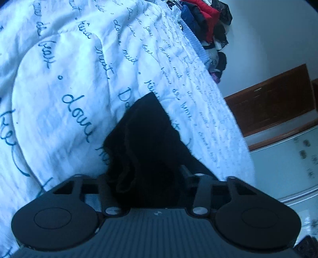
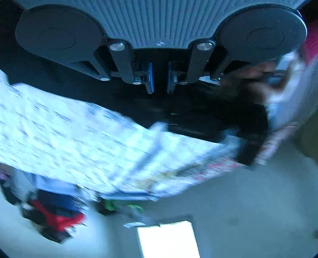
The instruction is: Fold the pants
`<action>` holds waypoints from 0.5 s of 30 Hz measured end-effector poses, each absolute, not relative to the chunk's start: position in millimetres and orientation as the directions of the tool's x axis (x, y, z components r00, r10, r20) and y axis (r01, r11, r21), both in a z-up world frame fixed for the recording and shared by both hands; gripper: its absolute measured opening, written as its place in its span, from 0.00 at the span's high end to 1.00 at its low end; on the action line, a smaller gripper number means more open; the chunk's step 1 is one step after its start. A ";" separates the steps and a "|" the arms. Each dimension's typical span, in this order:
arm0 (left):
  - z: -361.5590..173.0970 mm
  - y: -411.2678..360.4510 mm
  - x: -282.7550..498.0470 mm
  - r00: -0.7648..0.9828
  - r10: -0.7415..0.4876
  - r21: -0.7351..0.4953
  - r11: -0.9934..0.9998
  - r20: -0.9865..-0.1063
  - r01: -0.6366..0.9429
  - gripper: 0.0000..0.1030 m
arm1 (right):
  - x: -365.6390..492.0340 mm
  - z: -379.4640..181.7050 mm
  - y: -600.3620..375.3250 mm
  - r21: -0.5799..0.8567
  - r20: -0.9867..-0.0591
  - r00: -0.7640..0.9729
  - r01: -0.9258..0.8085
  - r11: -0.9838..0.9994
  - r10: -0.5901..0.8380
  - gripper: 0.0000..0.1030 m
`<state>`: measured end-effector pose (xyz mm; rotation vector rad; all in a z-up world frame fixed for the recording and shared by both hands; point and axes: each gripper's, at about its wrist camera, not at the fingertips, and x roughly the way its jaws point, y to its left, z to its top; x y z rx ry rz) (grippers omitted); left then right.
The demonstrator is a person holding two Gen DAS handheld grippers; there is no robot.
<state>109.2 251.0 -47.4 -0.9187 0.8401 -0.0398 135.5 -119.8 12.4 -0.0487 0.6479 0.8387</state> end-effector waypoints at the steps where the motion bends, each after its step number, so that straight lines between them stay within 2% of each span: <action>1: -48.0 250.6 109.5 0.688 -0.358 -0.704 0.635 -0.631 -0.316 0.63 | 139.2 2.9 -114.7 0.173 -0.590 0.499 -0.690 0.703 0.635 0.87; 3: -47.9 250.1 108.6 0.688 -0.349 -0.698 0.639 -0.637 -0.322 0.71 | 147.6 -18.1 -101.8 0.116 -0.669 0.480 -0.687 0.717 0.568 0.87; 4: -46.9 248.9 107.8 0.690 -0.339 -0.691 0.647 -0.639 -0.322 0.71 | 146.6 -25.0 -97.4 0.094 -0.678 0.478 -0.697 0.711 0.559 0.87; 6: -41.2 244.3 105.7 0.703 -0.311 -0.668 0.678 -0.639 -0.307 0.73 | 144.1 -21.4 -96.2 0.073 -0.669 0.498 -0.695 0.715 0.552 0.87; 9: -30.0 233.1 101.7 0.726 -0.262 -0.627 0.724 -0.636 -0.289 0.73 | 147.5 -5.1 -99.2 0.124 -0.625 0.498 -0.698 0.706 0.602 0.87; 13: -14.3 213.0 92.4 0.743 -0.189 -0.553 0.786 -0.642 -0.278 0.74 | 158.7 -13.3 -90.2 0.115 -0.653 0.496 -0.682 0.722 0.573 0.87; 15: -3.3 202.4 84.9 0.757 -0.153 -0.519 0.811 -0.635 -0.270 0.74 | 155.0 -12.7 -95.3 0.150 -0.635 0.498 -0.670 0.727 0.590 0.87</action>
